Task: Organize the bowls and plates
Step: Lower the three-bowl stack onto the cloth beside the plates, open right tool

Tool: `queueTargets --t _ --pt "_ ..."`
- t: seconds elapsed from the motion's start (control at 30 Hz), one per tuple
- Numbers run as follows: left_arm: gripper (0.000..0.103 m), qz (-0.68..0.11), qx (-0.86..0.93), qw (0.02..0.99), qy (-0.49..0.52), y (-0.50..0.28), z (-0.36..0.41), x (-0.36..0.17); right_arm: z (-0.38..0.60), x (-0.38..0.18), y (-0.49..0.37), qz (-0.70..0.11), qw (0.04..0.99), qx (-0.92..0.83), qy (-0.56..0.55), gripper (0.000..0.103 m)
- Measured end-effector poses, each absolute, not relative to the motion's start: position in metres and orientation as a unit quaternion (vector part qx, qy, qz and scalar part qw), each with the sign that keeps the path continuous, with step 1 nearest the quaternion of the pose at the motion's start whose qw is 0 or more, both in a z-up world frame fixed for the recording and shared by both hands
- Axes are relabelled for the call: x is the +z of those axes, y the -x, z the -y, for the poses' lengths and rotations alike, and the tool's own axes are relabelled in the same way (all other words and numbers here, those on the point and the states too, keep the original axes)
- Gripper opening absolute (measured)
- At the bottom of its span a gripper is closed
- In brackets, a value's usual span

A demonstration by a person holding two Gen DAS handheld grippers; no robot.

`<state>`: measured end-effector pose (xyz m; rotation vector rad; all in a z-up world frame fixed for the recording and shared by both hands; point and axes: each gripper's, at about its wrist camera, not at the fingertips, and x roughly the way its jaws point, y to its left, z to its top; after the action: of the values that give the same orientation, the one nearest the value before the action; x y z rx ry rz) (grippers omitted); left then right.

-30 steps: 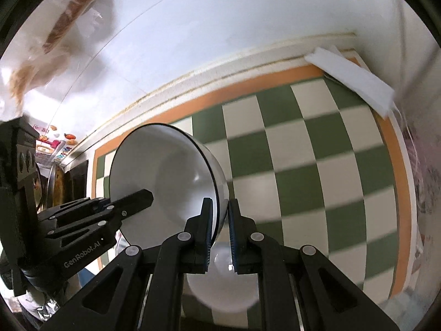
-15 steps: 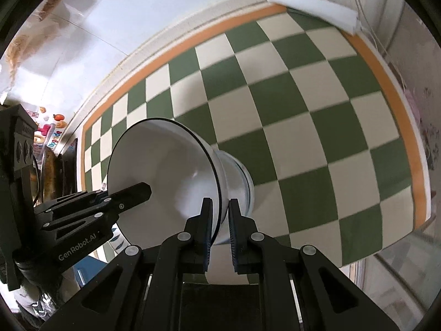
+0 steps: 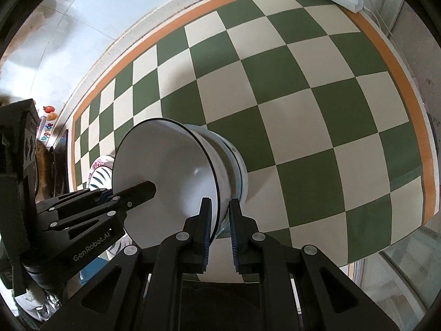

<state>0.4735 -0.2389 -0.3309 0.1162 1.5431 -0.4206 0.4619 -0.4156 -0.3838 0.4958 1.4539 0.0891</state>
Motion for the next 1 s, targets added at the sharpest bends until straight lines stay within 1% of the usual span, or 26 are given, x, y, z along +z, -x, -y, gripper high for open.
queueTargets --t 0.27,0.53,0.6,0.83,0.93,1.0 --pt "0.01 -0.693 -0.186 0.693 -0.066 -0.476 0.246 -0.334 0.42 -0.391 -0.467 -0.664 0.707 0.04 -0.24 0.015" --pt "0.01 -0.702 -0.19 0.684 -0.054 -0.48 0.243 -0.334 0.419 -0.393 -0.467 -0.673 0.697 0.041 -0.245 0.016" --pt "0.012 -0.704 -0.191 0.682 -0.047 -0.482 0.24 -0.332 0.419 -0.393 -0.466 -0.673 0.695 0.041 -0.247 0.017" --pt "0.012 -0.701 -0.19 0.686 -0.049 -0.48 0.238 -0.329 0.418 -0.394 -0.464 -0.674 0.693 0.04 -0.252 0.017" --pt "0.016 -0.699 -0.189 0.688 -0.046 -0.478 0.236 -0.326 0.418 -0.392 -0.463 -0.672 0.696 0.037 -0.251 0.017" --pt "0.016 -0.696 -0.187 0.692 -0.049 -0.476 0.234 -0.324 0.419 -0.39 -0.461 -0.669 0.697 0.038 -0.254 0.017"
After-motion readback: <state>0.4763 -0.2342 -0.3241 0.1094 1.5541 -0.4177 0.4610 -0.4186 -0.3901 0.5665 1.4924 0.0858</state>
